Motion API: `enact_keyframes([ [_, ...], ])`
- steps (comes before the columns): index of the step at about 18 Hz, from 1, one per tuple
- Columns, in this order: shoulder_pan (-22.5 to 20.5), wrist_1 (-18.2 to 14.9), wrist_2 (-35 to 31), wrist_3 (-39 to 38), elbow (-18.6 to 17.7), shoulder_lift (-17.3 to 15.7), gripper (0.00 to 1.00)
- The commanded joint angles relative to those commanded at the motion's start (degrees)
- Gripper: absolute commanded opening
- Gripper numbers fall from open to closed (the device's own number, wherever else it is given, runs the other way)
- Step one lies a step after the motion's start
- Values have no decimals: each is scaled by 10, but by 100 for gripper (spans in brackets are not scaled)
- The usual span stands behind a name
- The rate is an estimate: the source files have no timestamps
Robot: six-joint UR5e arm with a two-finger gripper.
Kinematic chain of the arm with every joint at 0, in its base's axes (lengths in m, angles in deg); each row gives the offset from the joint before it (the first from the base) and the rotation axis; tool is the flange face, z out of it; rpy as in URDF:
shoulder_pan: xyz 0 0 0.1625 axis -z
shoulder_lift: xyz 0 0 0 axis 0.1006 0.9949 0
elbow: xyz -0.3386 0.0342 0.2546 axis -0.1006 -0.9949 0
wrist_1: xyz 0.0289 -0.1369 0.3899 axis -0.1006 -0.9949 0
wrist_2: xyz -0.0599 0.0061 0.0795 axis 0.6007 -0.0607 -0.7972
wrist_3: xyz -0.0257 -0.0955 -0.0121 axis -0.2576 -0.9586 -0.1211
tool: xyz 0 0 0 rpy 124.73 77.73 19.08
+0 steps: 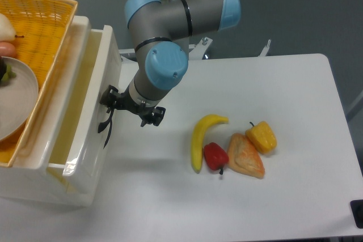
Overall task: Slide open the top white drawer
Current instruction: 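Pull the handle away from the cabinet, sliding the drawer out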
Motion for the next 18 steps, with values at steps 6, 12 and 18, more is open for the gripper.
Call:
enact_keyframes([
  [6, -2, 0, -3, 1, 5, 3, 100],
  [12, -5, 0, -13, 2, 11, 9, 100],
  [18, -5, 0, -14, 2, 14, 11, 100],
])
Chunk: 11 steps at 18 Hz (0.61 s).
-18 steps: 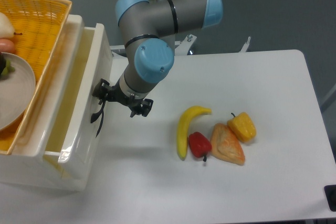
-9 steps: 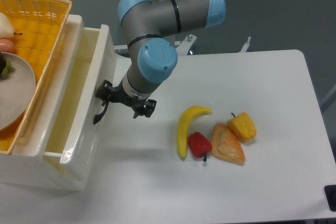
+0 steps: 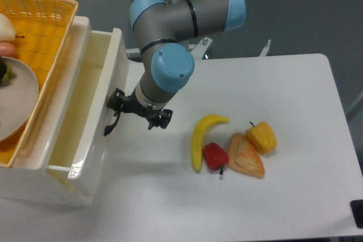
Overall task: Slide open the top white drawer
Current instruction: 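Pull the handle away from the cabinet, sliding the drawer out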
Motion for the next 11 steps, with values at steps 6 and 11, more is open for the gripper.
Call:
enact_keyframes([
  [6, -11, -3, 0, 28, 3, 2, 100],
  [11, -18, -4, -1, 33, 3, 1, 100],
])
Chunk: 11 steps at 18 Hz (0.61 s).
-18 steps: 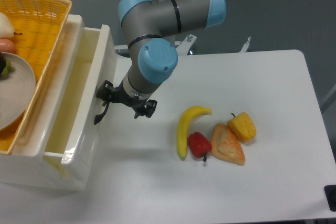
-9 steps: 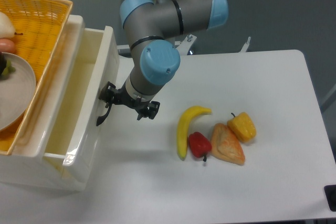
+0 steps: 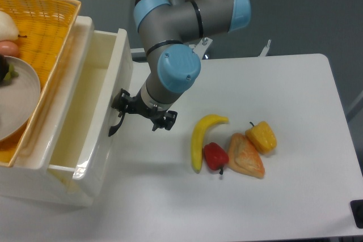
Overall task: Slide open the top white drawer
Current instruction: 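Pull the handle away from the cabinet, sliding the drawer out, then keep pulling the drawer outward until it is fully extended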
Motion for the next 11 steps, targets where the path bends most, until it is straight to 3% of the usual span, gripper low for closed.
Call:
enact_keyframes([
  [11, -13, 1, -6, 2, 5, 1, 100],
])
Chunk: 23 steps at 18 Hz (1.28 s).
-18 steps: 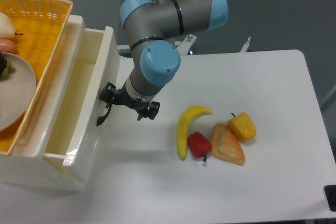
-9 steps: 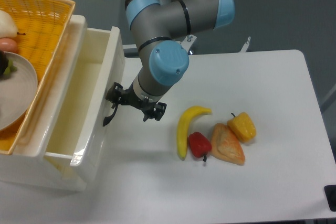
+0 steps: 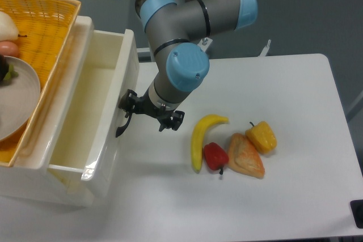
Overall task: Slide open the top white drawer
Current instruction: 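Keep pulling the drawer outward until it is fully extended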
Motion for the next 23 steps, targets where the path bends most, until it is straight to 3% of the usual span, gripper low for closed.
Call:
enact_keyframes([
  [23, -25, 0, -2, 20, 7, -1, 100],
])
